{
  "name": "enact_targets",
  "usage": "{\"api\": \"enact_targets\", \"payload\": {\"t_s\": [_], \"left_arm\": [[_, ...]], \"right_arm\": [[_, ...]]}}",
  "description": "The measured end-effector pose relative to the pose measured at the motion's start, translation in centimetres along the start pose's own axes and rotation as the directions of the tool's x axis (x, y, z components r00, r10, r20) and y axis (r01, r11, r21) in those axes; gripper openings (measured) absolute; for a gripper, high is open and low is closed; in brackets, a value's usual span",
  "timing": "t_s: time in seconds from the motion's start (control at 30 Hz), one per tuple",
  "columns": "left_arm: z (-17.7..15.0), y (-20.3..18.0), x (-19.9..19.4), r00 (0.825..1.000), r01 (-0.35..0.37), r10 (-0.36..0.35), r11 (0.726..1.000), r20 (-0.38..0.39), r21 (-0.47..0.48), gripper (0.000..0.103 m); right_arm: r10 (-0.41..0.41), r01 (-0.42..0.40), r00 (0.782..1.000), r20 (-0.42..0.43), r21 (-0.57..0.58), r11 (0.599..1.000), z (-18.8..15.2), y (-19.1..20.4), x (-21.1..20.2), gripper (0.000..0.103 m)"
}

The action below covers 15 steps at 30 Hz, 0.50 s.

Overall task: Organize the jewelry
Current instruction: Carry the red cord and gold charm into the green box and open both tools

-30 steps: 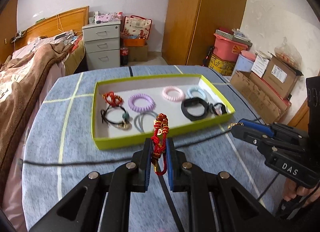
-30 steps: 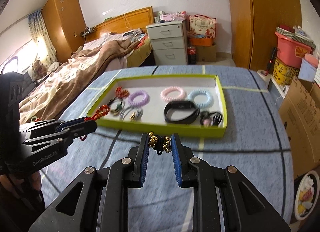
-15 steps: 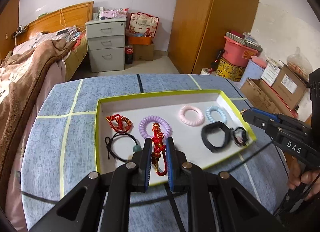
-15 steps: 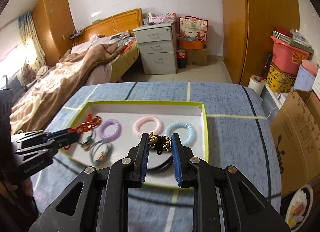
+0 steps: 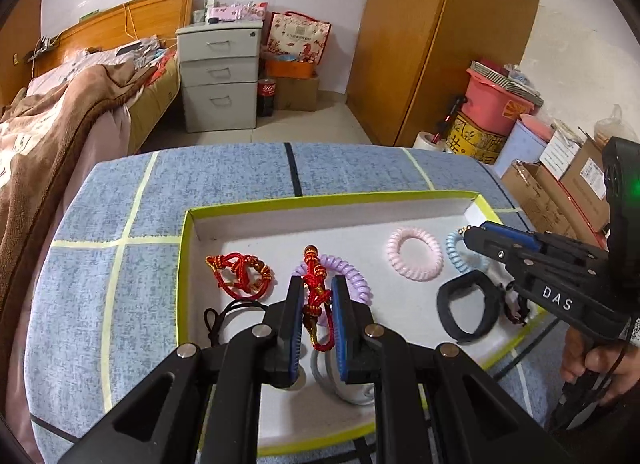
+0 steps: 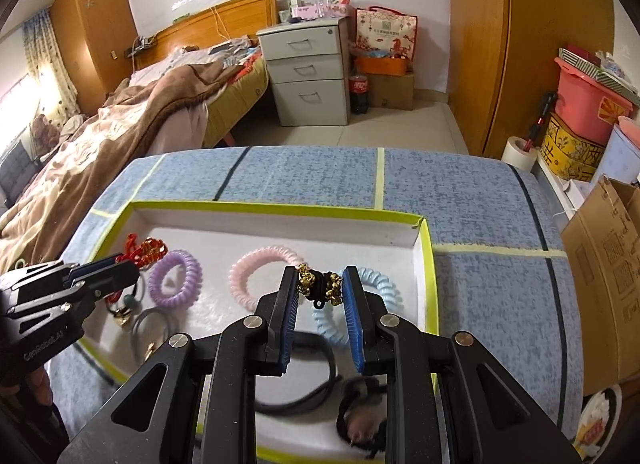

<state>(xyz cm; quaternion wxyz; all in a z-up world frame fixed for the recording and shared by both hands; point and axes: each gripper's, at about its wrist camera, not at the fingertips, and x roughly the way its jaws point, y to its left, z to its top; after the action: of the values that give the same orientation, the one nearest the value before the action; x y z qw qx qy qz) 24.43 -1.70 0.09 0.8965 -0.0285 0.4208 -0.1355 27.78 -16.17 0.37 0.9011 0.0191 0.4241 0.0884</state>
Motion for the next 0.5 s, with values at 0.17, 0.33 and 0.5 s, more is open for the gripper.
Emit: {"api": "enact_targets", "payload": {"t_s": [0.17,0.33,0.5], "left_arm": [[-0.2,0.2,0.8,1.0,-0.012,0.011,1.0,-0.021,-0.011,0.014],[-0.2,-0.1,1.1,1.0,-0.018,0.017,1.0,-0.025,-0.007,0.015],[-0.1,-0.2,1.5,0.999,-0.009,0.009,1.0,-0.033,-0.008,0.017]], "right_arm": [[-0.021,0.021,1.0,-0.018,-0.005,1.0,0.1,-0.3,1.0,0.023],[-0.038,0.037,0.999,-0.027,-0.006,0.999,0.0,-0.5,1.5,0.023],[-0.043,0.042,0.999,-0.027,-0.009,0.999,0.0,-0.3,1.7,0.024]]}}
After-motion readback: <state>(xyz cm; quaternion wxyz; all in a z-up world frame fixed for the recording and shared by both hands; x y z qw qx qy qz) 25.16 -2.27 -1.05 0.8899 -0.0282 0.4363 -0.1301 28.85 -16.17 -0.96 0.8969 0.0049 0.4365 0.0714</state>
